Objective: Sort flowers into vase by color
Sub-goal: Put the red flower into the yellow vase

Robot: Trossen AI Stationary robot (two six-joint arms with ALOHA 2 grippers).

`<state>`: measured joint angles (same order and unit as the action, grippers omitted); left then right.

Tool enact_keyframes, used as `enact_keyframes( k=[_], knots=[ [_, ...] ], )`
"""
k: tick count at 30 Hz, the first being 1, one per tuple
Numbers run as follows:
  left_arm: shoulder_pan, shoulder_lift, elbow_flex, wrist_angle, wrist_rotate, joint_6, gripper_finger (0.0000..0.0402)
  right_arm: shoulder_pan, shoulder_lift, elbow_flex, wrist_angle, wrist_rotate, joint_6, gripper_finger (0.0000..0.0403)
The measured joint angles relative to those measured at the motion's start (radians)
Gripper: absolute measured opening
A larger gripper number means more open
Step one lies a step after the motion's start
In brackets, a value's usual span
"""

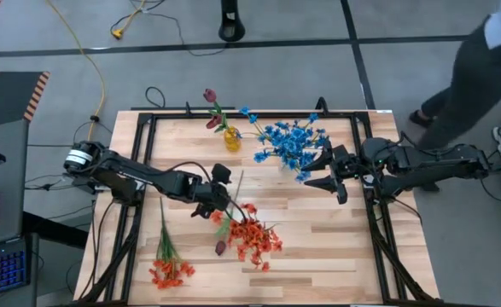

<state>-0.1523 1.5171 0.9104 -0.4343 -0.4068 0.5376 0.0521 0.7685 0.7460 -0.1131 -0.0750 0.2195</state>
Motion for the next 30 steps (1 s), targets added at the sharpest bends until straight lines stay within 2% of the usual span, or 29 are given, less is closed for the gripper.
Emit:
enact_keyframes(
  k=[3, 9, 16, 24, 30],
  knots=[
    [0.001, -0.014, 0.0, -0.008, 0.031, -0.009, 0.0322, 0.0, 0.0, 0.0, 0.0, 0.0, 0.0, 0.0235],
    [0.016, -0.064, 0.0, -0.071, 0.028, 0.019, 0.0322, 0.0, 0.0, 0.0, 0.0, 0.0, 0.0, 0.0235],
    [0.11, -0.094, 0.0, -0.173, 0.051, 0.002, 0.0322, 0.0, 0.0, 0.0, -0.001, 0.0, 0.0, 0.0235],
    [0.234, -0.093, 0.0, -0.143, 0.226, -0.019, 0.0322, 0.0, 0.0, 0.0, -0.018, 0.0, 0.0, 0.0235],
    [0.256, -0.075, 0.001, -0.028, 0.335, 0.027, 0.0322, 0.0, 0.0, 0.0, -0.023, 0.0, 0.0, 0.0235]
  ],
)
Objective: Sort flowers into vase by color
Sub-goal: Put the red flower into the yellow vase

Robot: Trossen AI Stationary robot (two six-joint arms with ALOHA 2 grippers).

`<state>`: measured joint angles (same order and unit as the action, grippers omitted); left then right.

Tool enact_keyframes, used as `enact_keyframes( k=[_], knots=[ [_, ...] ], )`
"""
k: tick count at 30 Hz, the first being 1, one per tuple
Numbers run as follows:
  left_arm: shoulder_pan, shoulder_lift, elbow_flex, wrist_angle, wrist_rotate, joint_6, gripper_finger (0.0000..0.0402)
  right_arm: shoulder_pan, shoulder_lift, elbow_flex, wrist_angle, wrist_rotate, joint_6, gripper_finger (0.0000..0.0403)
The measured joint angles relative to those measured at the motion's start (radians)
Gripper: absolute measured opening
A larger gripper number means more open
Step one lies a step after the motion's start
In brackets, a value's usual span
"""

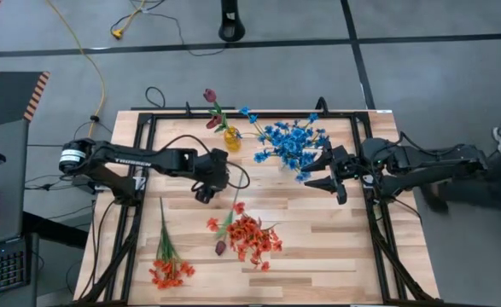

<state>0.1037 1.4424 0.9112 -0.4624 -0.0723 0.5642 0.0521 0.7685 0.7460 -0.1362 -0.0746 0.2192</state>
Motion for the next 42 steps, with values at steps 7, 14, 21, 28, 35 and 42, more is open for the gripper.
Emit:
enact_keyframes(
  k=[7, 14, 21, 28, 35, 42],
  knots=[
    [-0.036, 0.094, 0.0, 0.108, 0.068, 0.201, 0.0322, 0.0, 0.004, 0.0, -0.003, 0.0, 0.0, 0.0235],
    [-0.072, 0.239, 0.005, 0.189, 0.064, 0.239, 0.0322, 0.0, 0.013, 0.0, -0.015, 0.0, 0.0, 0.0235],
    [-0.097, 0.338, 0.038, 0.186, 0.064, 0.266, 0.0322, 0.0, 0.013, 0.0, -0.017, 0.0, 0.0, 0.0235],
    [-0.107, 0.336, 0.039, 0.183, 0.091, 0.264, 0.0284, 0.0, 0.013, 0.0, -0.016, 0.0, 0.006, 0.0235],
    [-0.108, 0.339, 0.037, 0.183, 0.143, 0.238, 0.0214, 0.0, 0.013, 0.0, -0.017, 0.0, 0.019, 0.0235],
    [-0.113, 0.341, 0.036, 0.184, 0.19, 0.232, 0.0154, 0.0, 0.013, 0.0, -0.017, -0.001, 0.019, 0.0235]
  ],
)
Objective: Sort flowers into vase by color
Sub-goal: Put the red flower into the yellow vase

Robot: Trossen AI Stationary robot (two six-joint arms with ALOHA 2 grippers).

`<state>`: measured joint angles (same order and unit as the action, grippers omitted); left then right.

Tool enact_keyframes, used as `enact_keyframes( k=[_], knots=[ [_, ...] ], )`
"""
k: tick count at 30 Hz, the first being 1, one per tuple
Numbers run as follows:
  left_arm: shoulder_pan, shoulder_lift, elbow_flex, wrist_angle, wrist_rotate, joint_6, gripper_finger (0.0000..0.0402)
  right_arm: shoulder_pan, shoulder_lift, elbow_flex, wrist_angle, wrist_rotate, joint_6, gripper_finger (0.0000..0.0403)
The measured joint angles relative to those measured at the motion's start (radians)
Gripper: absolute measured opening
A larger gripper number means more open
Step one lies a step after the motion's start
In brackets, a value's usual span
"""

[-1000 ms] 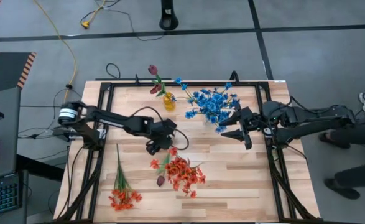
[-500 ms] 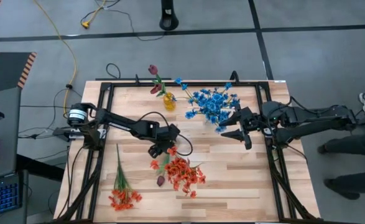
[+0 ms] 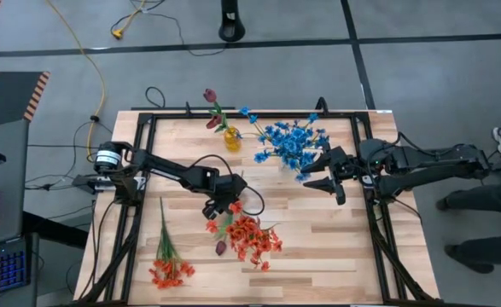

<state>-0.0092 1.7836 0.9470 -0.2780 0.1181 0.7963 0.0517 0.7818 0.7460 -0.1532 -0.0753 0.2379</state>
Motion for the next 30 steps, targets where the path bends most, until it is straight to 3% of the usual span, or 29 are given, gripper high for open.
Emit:
enact_keyframes(
  k=[18, 30],
  knots=[
    [-0.005, 0.0, -0.001, -0.01, 0.012, 0.007, 0.0008, 0.0, 0.0, 0.0, 0.0, -0.001, 0.0, 0.0235],
    [-0.005, -0.001, 0.001, -0.044, 0.0, -0.051, 0.0, 0.0, 0.0, 0.0, 0.0, -0.002, 0.027, 0.0235]
  ],
)
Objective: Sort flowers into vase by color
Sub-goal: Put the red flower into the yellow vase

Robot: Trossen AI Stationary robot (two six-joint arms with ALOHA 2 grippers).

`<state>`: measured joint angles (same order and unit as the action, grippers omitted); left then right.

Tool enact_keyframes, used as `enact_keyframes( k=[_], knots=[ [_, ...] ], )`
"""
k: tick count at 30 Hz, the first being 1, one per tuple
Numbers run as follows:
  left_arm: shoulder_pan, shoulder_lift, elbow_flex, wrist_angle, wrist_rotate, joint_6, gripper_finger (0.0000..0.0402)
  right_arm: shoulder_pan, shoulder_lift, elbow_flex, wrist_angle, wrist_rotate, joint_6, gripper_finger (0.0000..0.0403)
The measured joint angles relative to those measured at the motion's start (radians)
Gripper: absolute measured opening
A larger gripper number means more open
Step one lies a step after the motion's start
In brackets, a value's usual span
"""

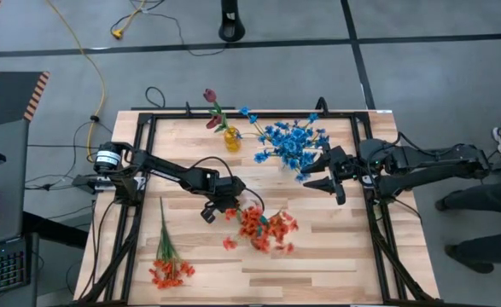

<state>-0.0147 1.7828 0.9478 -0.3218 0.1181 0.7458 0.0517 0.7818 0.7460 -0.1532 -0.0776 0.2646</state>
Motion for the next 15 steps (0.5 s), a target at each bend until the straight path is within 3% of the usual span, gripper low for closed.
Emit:
enact_keyframes(
  k=[6, 15],
  knots=[
    [0.0, -0.015, -0.001, -0.022, -0.006, -0.003, 0.0, 0.0, 0.0, 0.0, 0.0, 0.0, 0.0, 0.0235],
    [0.0, -0.081, -0.003, -0.181, -0.017, 0.047, 0.0, 0.0, 0.0, 0.0, -0.004, 0.0, -0.001, 0.0235]
  ],
)
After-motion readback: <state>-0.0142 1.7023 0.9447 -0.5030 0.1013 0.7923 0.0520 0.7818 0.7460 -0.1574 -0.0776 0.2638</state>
